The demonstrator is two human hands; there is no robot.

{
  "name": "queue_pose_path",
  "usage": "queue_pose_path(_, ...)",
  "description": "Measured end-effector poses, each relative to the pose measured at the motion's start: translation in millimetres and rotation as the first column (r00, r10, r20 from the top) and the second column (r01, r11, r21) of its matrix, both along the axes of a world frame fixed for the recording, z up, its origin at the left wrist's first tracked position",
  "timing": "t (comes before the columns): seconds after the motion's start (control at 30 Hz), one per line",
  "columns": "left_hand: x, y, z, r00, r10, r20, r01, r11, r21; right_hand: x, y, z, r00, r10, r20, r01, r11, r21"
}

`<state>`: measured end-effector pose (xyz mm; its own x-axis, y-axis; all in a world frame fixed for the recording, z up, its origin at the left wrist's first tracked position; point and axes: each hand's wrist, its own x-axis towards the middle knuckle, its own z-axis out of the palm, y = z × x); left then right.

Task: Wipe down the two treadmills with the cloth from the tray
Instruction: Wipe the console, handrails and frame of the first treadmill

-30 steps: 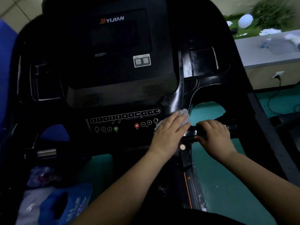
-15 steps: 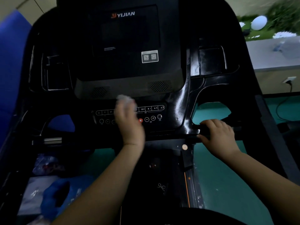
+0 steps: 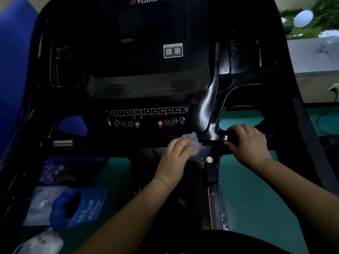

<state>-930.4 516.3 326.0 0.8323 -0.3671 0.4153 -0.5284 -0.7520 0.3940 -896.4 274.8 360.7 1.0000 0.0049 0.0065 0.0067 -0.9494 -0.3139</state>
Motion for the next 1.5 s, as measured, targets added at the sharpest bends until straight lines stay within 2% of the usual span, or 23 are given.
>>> queue_pose_path(0.03, -4.1, 14.7, -5.1, 0.997, 0.083, -0.005, -0.083, 0.996, -0.024, -0.2, 0.2, 0.1, 1.000, 0.000, 0.005, 0.000, 1.000, 0.002)
queue_pose_path(0.1, -11.4, 49.6, -11.6, 0.928, 0.336, -0.163, -0.363, 0.913, -0.184, -0.4, 0.7, -0.3, 1.000, 0.001, 0.008, -0.001, 1.000, 0.004)
queue_pose_path(0.17, -17.9, 86.4, -12.4, 0.760, 0.600, -0.251, -0.637, 0.764, -0.105, -0.5, 0.9, -0.2, 1.000, -0.002, 0.000, 0.002, 1.000, 0.005)
queue_pose_path(0.2, -21.7, 103.1, -12.1, 0.661, 0.678, -0.321, -0.737, 0.668, -0.106, -0.7, 1.2, -0.2, 1.000, -0.006, -0.002, 0.006, 1.000, 0.006)
queue_pose_path(0.27, -26.1, 129.0, -6.5, 0.472, 0.791, -0.388, -0.881, 0.440, -0.174, -1.2, 2.0, -0.6, 1.000, -0.011, 0.003, 0.011, 1.000, 0.010)
queue_pose_path(0.3, -23.6, 134.5, -2.8, 0.425, 0.826, -0.369, -0.905, 0.372, -0.208, -1.0, 2.4, -0.7, 1.000, -0.012, 0.007, 0.012, 1.000, 0.010)
queue_pose_path(0.37, -17.2, 129.8, 1.7, 0.422, 0.843, -0.334, -0.902, 0.352, -0.251, -1.0, 3.4, -1.0, 1.000, -0.012, 0.004, 0.012, 1.000, 0.006)
queue_pose_path(0.5, -6.8, 76.4, 1.8, 0.424, 0.793, -0.437, -0.899, 0.310, -0.309, -1.5, 4.1, -0.8, 1.000, -0.012, 0.006, 0.012, 1.000, -0.002)
queue_pose_path(0.57, -12.1, 39.3, 0.3, 0.528, 0.724, -0.445, -0.843, 0.380, -0.381, -1.5, 4.1, -1.1, 1.000, -0.010, 0.017, 0.010, 1.000, -0.003)
queue_pose_path(0.67, -19.4, -1.9, -4.5, 0.732, 0.574, -0.368, -0.681, 0.601, -0.417, -1.3, 3.7, -1.5, 1.000, -0.002, 0.018, 0.002, 1.000, -0.013)
queue_pose_path(0.73, -19.4, -21.9, 0.6, 0.866, 0.393, -0.309, -0.495, 0.760, -0.422, -1.3, 3.7, -2.1, 1.000, 0.004, 0.021, -0.004, 1.000, -0.021)
queue_pose_path(0.8, -20.0, -39.6, 10.7, 0.931, 0.209, -0.299, -0.326, 0.845, -0.423, -1.5, 3.2, -2.1, 1.000, 0.003, 0.024, -0.003, 1.000, -0.022)
queue_pose_path(0.83, -20.9, -45.1, 14.4, 0.929, 0.175, -0.327, -0.313, 0.842, -0.439, -1.6, 3.1, -2.0, 1.000, 0.000, 0.022, 0.001, 1.000, -0.021)
queue_pose_path(0.9, -24.5, -43.7, 11.9, 0.864, 0.266, -0.427, -0.467, 0.741, -0.483, -1.3, 2.9, -2.4, 1.000, -0.002, 0.023, 0.002, 1.000, -0.019)
queue_pose_path(0.97, -30.3, -27.5, 9.9, 0.738, 0.408, -0.538, -0.669, 0.548, -0.502, -1.0, 2.7, -3.2, 1.000, 0.001, 0.026, -0.001, 1.000, -0.020)
queue_pose_path(1.03, -34.9, 3.0, 5.9, 0.619, 0.476, -0.624, -0.784, 0.326, -0.529, -1.0, 2.4, -4.4, 0.999, 0.005, 0.033, -0.004, 1.000, -0.023)
queue_pose_path(1.1, -34.3, 44.4, 2.2, 0.501, 0.488, -0.715, -0.848, 0.111, -0.518, -1.2, 2.1, -5.1, 0.999, 0.007, 0.042, -0.006, 1.000, -0.024)
queue_pose_path(1.13, -30.8, 66.5, 0.4, 0.475, 0.472, -0.743, -0.846, 0.010, -0.534, -1.4, 2.2, -5.2, 0.999, 0.007, 0.042, -0.006, 1.000, -0.026)
queue_pose_path(1.2, -19.5, 104.3, 1.0, 0.407, 0.509, -0.758, -0.837, -0.124, -0.533, -1.5, 2.5, -4.9, 0.999, 0.002, 0.038, -0.001, 1.000, -0.026)
queue_pose_path(1.27, -2.1, 127.9, 2.0, 0.321, 0.569, -0.757, -0.835, -0.207, -0.510, -1.3, 2.9, -4.3, 0.999, 0.001, 0.039, 0.000, 1.000, -0.025)
queue_pose_path(1.37, 20.1, 137.4, 8.2, 0.272, 0.563, -0.780, -0.814, -0.297, -0.499, -0.2, 3.2, -4.1, 0.998, 0.008, 0.063, -0.006, 1.000, -0.029)
queue_pose_path(1.4, 23.5, 133.3, 5.4, 0.263, 0.560, -0.786, -0.835, -0.275, -0.476, -0.1, 3.1, -4.4, 0.998, 0.010, 0.067, -0.008, 1.000, -0.029)
queue_pose_path(1.5, 23.1, 95.3, 5.0, 0.347, 0.532, -0.772, -0.827, -0.214, -0.519, -0.4, 3.6, -5.0, 0.997, 0.007, 0.071, -0.004, 1.000, -0.030)
